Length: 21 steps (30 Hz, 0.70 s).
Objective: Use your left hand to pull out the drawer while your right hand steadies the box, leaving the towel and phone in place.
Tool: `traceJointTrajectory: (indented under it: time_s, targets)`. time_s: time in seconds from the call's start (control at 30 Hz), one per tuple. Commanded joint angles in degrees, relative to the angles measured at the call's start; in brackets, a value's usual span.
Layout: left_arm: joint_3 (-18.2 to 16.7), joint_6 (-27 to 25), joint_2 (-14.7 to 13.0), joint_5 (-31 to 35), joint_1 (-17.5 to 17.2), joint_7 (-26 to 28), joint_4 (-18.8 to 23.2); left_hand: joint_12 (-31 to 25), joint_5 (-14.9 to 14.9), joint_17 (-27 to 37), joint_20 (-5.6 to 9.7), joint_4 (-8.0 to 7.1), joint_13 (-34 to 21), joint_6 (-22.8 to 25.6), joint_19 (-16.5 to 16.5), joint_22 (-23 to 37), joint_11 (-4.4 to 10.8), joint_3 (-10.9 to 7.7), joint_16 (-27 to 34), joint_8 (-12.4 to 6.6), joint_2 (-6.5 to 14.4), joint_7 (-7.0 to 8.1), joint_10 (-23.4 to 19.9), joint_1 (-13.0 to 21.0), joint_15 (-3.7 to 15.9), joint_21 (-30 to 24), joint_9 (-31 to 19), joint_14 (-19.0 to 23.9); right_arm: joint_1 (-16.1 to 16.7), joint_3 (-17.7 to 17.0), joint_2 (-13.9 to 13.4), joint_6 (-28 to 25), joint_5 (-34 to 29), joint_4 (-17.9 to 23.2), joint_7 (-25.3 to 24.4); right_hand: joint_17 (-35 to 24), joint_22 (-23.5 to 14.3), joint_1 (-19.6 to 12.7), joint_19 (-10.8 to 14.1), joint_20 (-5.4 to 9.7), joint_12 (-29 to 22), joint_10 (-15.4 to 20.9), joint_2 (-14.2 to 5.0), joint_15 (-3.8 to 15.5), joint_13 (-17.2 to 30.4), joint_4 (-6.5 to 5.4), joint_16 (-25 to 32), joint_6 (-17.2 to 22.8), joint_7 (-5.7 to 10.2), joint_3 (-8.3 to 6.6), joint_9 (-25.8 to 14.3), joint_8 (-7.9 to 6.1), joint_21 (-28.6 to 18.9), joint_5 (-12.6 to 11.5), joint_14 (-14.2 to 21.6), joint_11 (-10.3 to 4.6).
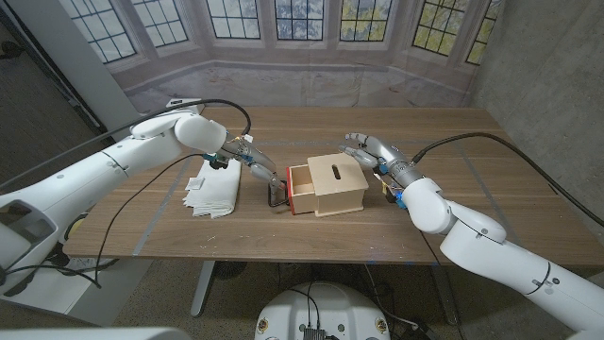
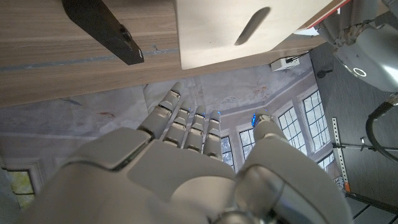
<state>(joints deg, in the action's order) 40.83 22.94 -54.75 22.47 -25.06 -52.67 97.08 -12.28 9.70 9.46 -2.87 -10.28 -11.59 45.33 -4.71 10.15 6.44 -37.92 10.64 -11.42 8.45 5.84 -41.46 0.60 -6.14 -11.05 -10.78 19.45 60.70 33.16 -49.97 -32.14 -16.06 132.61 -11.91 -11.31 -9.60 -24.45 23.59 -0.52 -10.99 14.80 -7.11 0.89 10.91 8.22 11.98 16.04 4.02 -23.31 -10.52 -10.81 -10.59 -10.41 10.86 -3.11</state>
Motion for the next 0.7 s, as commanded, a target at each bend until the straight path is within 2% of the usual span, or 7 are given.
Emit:
traceJointTrajectory:
  time_s: [0.03, 0.13, 0.2, 0.4, 0.7]
  targets:
    - [0.2, -0.4, 0.0, 0.0, -0.1, -0.2, 0.1, 0.2, 0.2, 0.2, 0.09, 0.24, -0.1, -0.2, -0.2, 0.0, -0.01, -0.21, 0.1, 0.27, 0.5, 0.08, -0.4, 0.0, 0.13, -0.3, -0.3, 0.4, -4.9, 7.7, -1.0, -6.4, -9.4, 2.5, 6.2, -0.6, -0.2, 1.9, -2.2, 0.78, 0.0, 0.2, -0.79, 0.7, 0.1, -1.72, 0.2, 0.1, 1.38, 0.82, -0.3, -0.28, 0.5, 0.1, -0.5, -1.47]
    - [0.2, -0.4, 0.0, 0.0, -0.1, -0.2, 0.1, 0.2, 0.2, 0.2, 0.12, 0.24, -0.1, -0.1, -0.2, 0.0, 0.01, -0.22, 0.1, 0.24, 0.5, -0.04, -0.5, 0.0, 0.1, -0.3, -0.3, 0.5, -5.8, 9.4, -1.1, -7.8, -12.2, 3.0, 8.2, -0.8, -0.2, 3.4, -4.0, 0.73, 0.0, 0.3, -1.09, 0.89, 0.1, -2.68, 0.3, 0.0, 1.95, 1.46, -0.3, -0.25, 0.7, 0.3, -0.7, -2.54]
    - [0.2, -0.4, 0.0, -0.1, -0.2, -0.1, 0.1, 0.2, 0.2, 0.2, 0.08, 0.24, -0.1, -0.1, -0.2, 0.0, 0.07, -0.22, 0.0, 0.25, 0.5, -0.02, -0.4, 0.0, 0.1, -0.3, -0.3, 0.5, -6.1, 10.1, -0.9, -8.5, -13.7, 3.2, 9.2, -0.9, -0.2, 3.8, -4.8, 0.97, 0.0, 0.3, -1.14, 0.91, 0.1, -2.87, 0.3, 0.0, 2.12, 1.64, -0.3, -0.25, 0.8, 0.3, -0.8, -2.83]
    - [0.1, -0.4, -0.1, 0.0, -0.3, 0.1, 0.2, 0.2, 0.2, 0.2, 0.11, 0.24, -0.1, -0.1, -0.2, 0.0, 0.12, -0.24, 0.0, 0.23, 0.5, -0.03, -0.4, 0.0, 0.16, -0.3, -0.3, 0.5, -6.6, 11.0, -1.1, -9.2, -16.8, 3.6, 12.1, -0.9, -0.2, 4.2, -6.6, 1.5, 0.0, 0.4, -1.37, 1.05, 0.0, -3.04, 0.2, 0.1, 2.69, 1.81, -0.2, -0.28, 1.0, 0.3, -1.3, -3.57]
    - [0.1, -0.2, -0.1, 0.0, -0.4, 0.2, 0.1, 0.3, 0.2, 0.2, 0.14, 0.25, -0.1, -0.3, -0.2, 0.0, 0.21, -0.26, 0.0, 0.27, 0.5, 0.03, -0.4, 0.0, 0.15, -0.3, -0.3, 0.5, -7.3, 11.7, -0.6, -9.2, -20.3, 3.1, 15.8, -1.0, -0.1, 5.3, -9.8, 0.97, 0.0, 0.7, -1.65, 0.7, 0.0, -3.66, 0.1, 0.1, 3.4, 2.26, -0.2, -0.29, 1.1, 0.4, -2.2, -5.03]
